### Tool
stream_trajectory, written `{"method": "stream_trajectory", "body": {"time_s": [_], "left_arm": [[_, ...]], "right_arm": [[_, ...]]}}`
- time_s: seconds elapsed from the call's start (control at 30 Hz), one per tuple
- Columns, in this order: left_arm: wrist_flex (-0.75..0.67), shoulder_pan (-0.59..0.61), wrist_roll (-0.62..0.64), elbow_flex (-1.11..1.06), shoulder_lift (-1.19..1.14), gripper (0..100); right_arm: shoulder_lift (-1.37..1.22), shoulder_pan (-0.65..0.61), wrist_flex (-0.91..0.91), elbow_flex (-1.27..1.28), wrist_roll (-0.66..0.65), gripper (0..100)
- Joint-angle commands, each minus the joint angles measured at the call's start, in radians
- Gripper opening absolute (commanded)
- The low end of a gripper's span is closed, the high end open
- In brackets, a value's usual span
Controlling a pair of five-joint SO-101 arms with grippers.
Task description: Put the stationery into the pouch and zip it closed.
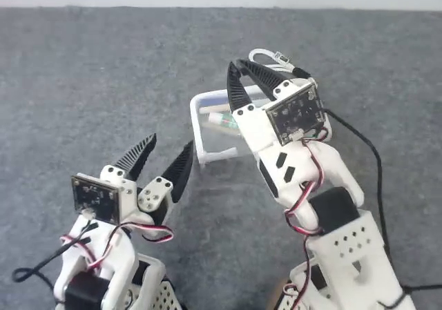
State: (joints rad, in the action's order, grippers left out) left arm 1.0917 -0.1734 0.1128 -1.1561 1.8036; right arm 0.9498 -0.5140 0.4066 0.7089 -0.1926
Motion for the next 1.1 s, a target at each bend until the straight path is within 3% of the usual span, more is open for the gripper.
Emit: {"method": "stream_trajectory", "body": {"time_s": [0.0, 0.23, 0.37, 0.57, 0.73, 1.07], "left_arm": [[-0.018, 0.032, 0.012, 0.053, 0.021, 21], [-0.020, 0.175, 0.109, 0.048, 0.021, 21], [-0.020, 0.221, 0.146, 0.047, 0.021, 21], [-0.043, 0.222, 0.144, 0.013, 0.021, 21], [-0.092, 0.222, 0.144, -0.028, 0.021, 20], [-0.091, 0.222, 0.146, -0.028, 0.021, 20]], "right_arm": [[0.038, -0.005, 0.097, -0.114, -0.014, 0.7], [0.015, 0.119, 0.263, -0.129, -0.003, 1.0], [-0.070, 0.229, 0.300, -0.129, 0.092, 5.2], [-0.308, 0.380, 0.202, -0.132, 0.126, 9.9], [-0.479, 0.498, 0.162, -0.166, 0.101, 0.2], [-0.693, 0.668, 0.186, -0.172, 0.055, 0.6]]}}
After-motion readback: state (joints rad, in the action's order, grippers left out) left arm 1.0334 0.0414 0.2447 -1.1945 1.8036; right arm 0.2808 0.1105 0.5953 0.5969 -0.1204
